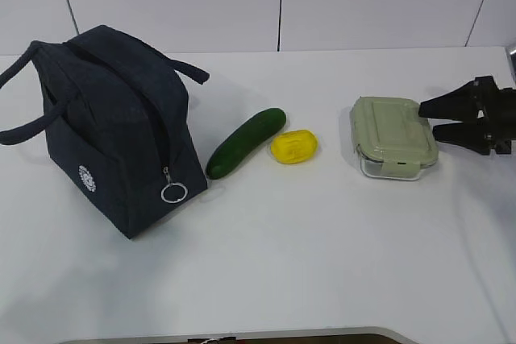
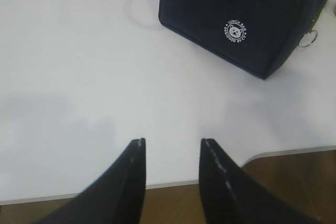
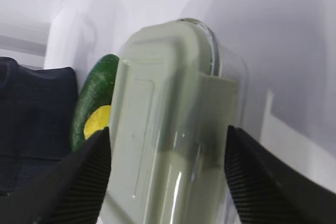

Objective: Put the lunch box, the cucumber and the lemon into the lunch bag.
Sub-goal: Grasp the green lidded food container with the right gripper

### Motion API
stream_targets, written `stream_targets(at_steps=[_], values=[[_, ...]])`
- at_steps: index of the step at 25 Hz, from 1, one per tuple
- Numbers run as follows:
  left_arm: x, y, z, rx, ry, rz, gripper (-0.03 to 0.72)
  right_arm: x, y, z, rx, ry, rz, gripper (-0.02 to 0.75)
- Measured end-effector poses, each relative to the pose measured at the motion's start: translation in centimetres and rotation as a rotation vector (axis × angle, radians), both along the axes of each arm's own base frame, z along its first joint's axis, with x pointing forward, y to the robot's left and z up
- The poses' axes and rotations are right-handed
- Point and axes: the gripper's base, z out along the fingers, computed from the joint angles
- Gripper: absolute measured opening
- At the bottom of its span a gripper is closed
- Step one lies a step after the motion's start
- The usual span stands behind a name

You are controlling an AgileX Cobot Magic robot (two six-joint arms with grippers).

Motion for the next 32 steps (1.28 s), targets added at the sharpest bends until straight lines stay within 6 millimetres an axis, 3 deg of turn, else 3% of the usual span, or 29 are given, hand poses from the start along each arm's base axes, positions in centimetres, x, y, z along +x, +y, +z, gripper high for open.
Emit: stream_targets(at_steps=[9,32], values=[[0.0,0.0,0.0,0.0,0.0,0.0,0.242,0.1,0.2,-1.9,0.052,0.018,0.013,0.533],[0.0,0.0,0.0,0.0,0.0,0.0,0.242,0.2,0.2,-2.6,0.085,0.016,0.006,0.533]])
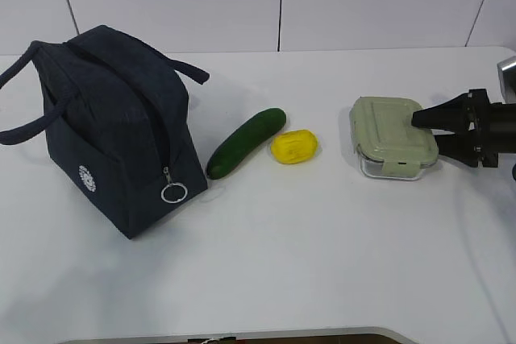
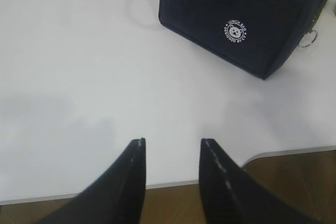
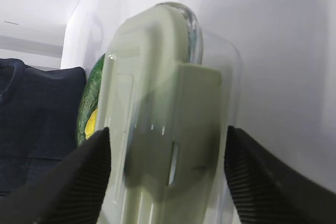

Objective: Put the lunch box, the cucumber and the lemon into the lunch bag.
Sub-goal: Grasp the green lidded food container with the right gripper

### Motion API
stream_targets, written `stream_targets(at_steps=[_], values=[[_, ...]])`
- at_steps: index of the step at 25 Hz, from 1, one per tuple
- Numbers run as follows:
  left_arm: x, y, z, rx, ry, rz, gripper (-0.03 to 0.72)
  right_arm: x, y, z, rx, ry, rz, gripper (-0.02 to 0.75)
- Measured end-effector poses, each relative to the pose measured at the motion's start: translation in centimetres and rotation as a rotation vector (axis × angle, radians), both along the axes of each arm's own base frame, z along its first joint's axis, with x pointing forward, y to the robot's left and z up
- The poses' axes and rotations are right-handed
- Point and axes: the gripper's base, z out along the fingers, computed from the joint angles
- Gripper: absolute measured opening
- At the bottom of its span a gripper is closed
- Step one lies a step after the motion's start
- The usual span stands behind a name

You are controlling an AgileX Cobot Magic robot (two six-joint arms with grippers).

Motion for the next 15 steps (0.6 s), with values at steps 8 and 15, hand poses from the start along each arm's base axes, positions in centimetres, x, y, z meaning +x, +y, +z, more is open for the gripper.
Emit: stream_targets(at_steps=[8,15], values=[[0.0,0.0,0.0,0.0,0.0,0.0,0.242,0.03,0.14,-0.36,0.004,0.008,0.002,0.533],[0.0,0.0,0.0,0.0,0.0,0.0,0.242,0.12,0.12,-0.83,0.023,0.017,-0.011,0.533]])
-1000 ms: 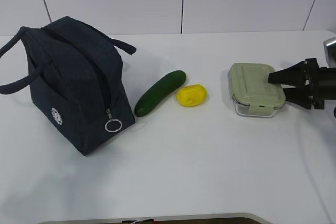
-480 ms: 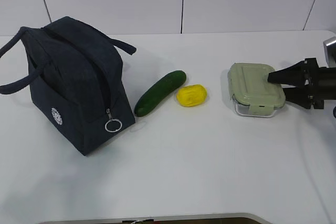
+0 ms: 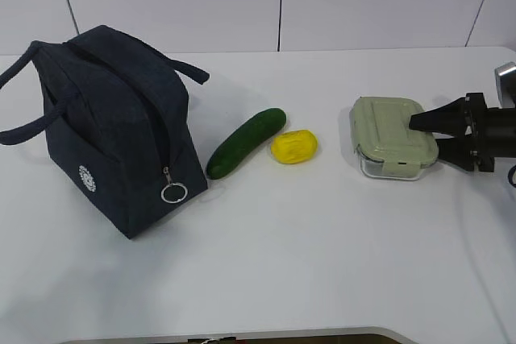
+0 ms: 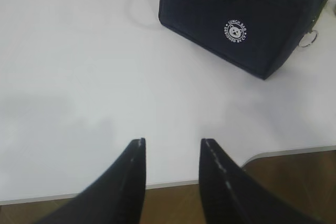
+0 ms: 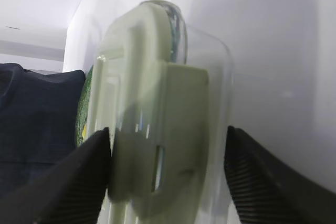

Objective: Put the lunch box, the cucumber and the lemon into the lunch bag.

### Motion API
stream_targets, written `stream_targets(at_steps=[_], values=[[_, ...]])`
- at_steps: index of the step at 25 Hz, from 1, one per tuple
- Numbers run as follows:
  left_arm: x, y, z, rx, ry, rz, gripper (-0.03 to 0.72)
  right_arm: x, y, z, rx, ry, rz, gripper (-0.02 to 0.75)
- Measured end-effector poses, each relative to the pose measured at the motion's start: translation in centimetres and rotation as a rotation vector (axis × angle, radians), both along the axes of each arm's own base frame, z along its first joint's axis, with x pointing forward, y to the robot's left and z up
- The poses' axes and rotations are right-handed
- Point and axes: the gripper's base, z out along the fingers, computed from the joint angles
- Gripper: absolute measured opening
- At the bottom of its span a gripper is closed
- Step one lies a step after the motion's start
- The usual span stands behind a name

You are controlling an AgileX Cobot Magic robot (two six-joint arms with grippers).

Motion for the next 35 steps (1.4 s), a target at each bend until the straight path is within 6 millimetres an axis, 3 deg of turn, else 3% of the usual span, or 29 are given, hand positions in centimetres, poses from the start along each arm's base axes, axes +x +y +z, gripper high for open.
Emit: stream_targets(at_steps=[26,35], values=[[0.0,0.0,0.0,0.0,0.0,0.0,0.242,0.23,0.85,-0.06,0.008,-0.006,0.014,0.532],[0.0,0.0,0.0,0.0,0.0,0.0,0.242,0.26,0.87,0.03,0.015,-0.011,0.015,0.398]])
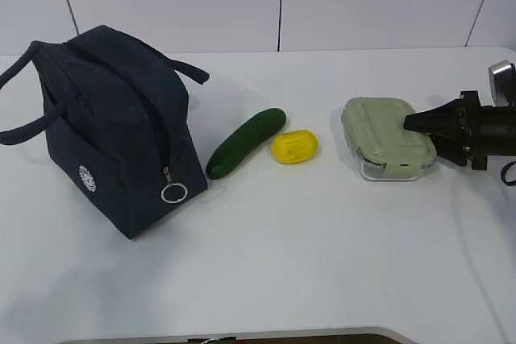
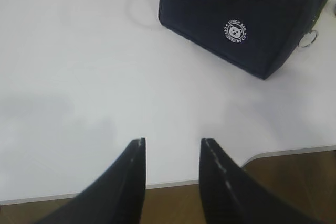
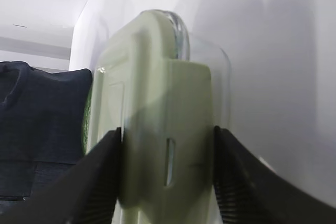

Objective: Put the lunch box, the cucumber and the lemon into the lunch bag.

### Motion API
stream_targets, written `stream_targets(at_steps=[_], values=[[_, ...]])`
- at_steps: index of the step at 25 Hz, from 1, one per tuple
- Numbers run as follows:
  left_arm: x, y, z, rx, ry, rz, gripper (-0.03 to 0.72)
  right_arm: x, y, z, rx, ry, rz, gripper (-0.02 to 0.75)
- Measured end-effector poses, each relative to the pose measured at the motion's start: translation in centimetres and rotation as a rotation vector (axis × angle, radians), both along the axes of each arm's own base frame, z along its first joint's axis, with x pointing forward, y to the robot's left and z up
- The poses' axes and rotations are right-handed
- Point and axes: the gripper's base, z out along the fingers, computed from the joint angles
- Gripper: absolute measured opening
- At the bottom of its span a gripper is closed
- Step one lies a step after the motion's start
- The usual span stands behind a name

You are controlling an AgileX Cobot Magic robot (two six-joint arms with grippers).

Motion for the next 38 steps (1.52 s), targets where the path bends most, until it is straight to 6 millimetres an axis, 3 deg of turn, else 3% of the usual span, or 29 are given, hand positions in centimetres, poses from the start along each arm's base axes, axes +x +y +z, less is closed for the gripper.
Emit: stream_targets(at_steps=[27,33,38], values=[[0.0,0.0,0.0,0.0,0.0,0.0,0.242,0.0,0.0,0.1,0.024,0.038,-0.014,0.382],[-0.3,0.0,1.7,0.001,-0.038,0.001,0.242,-0.1,-0.1,1.8,-0.053,0.006,-0.002,0.382],[1.1,0.0,3.8,0.002,0.012,0.001,0.242,-0.2,-0.1,4.1,-0.076,-0.047,-0.002,0.382]])
